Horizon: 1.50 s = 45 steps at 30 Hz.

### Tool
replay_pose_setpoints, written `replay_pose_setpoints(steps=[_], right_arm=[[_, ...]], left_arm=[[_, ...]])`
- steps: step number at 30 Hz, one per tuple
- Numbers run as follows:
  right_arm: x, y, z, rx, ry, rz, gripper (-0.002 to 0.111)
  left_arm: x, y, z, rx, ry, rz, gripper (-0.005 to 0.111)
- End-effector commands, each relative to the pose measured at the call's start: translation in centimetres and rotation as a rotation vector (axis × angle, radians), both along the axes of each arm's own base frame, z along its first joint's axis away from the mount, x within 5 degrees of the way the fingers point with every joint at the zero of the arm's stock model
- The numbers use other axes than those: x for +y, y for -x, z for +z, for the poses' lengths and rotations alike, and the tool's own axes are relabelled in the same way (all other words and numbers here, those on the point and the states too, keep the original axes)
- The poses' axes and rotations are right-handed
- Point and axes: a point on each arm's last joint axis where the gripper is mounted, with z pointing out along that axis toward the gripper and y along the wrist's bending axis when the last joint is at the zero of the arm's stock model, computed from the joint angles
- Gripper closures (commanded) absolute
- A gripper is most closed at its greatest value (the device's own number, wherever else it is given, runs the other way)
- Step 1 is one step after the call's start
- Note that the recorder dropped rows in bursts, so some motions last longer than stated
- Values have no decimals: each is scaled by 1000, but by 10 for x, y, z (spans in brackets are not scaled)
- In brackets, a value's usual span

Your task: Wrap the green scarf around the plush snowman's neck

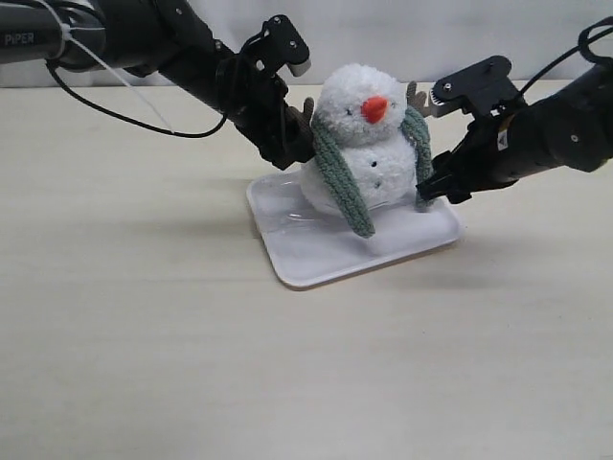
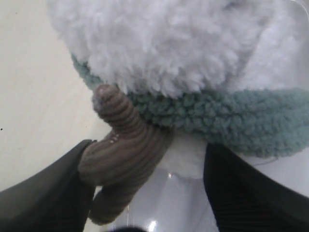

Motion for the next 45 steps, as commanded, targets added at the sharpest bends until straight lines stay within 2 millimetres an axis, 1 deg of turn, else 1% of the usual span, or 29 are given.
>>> replay_pose_setpoints(steps=[1, 4, 9, 11, 13, 15, 18, 19, 20, 21, 23, 26, 27, 30, 31, 33, 34, 36, 38, 40, 42, 44, 45], right_arm=[[-11, -22, -18, -8, -9, -13, 46], [-8, -28, -31, -31, -15, 26, 46], [-6, -31, -49, -5, -15, 39, 46], [-4, -33, -52, -22, -32, 44, 48], [2, -34, -52, -46, -48, 61, 51], [7, -35, -52, -68, -60, 79, 59], [12, -34, -52, -65, -57, 91, 81], [13, -34, -53, -62, -55, 97, 92], [14, -33, -53, -58, -51, 100, 99], [14, -32, -53, -50, -38, 111, 104], [17, -29, -53, -27, -13, 129, 104], [26, -17, -33, 9, 30, 149, 104], [34, -9, -18, 16, 39, 159, 104], [45, 8, 2, 54, 55, 166, 104], [47, 11, 5, 67, 44, 157, 104], [54, 19, 5, 127, -20, 153, 104], [60, 23, 0, 162, -87, 180, 104], [68, 23, -9, 160, -159, 230, 104], [73, 21, -14, 157, -196, 255, 103], [75, 20, -18, 171, -214, 253, 97], [75, 20, -22, 185, -202, 261, 79], [74, 23, -21, 213, -189, 283, 59], [74, 25, -19, 222, -182, 292, 54]], left_arm=[[-2, 1, 2, 1, 12, 7, 48], [-2, 1, 2, 1, 12, 7, 48], [-2, 1, 2, 3, 12, 6, 48], [-2, 1, 2, 3, 12, 6, 48], [-2, 1, 2, 3, 12, 6, 48], [-2, 1, 2, 3, 12, 6, 48], [-2, 1, 2, 3, 12, 6, 48], [-2, 1, 2, 3, 12, 6, 48], [-2, 1, 2, 3, 12, 6, 48], [-2, 1, 2, 3, 12, 6, 48], [-2, 1, 2, 3, 12, 6, 48], [-2, 1, 2, 1, 12, 7, 48], [-2, 1, 2, 0, 14, 9, 48], [-2, 1, 2, 4, 17, 13, 48], [-2, 1, 2, 6, 21, 15, 48], [-3, 1, 3, 12, 35, 21, 48], [-3, 1, 3, 13, 39, 23, 48], [-4, 1, 3, 17, 46, 27, 48], [-4, 1, 4, 20, 52, 30, 48], [-4, 1, 4, 20, 54, 31, 48], [-4, 1, 4, 20, 54, 31, 48], [-4, 2, 3, 31, 52, 21, 48], [-4, 2, 3, 35, 51, 18, 48]])
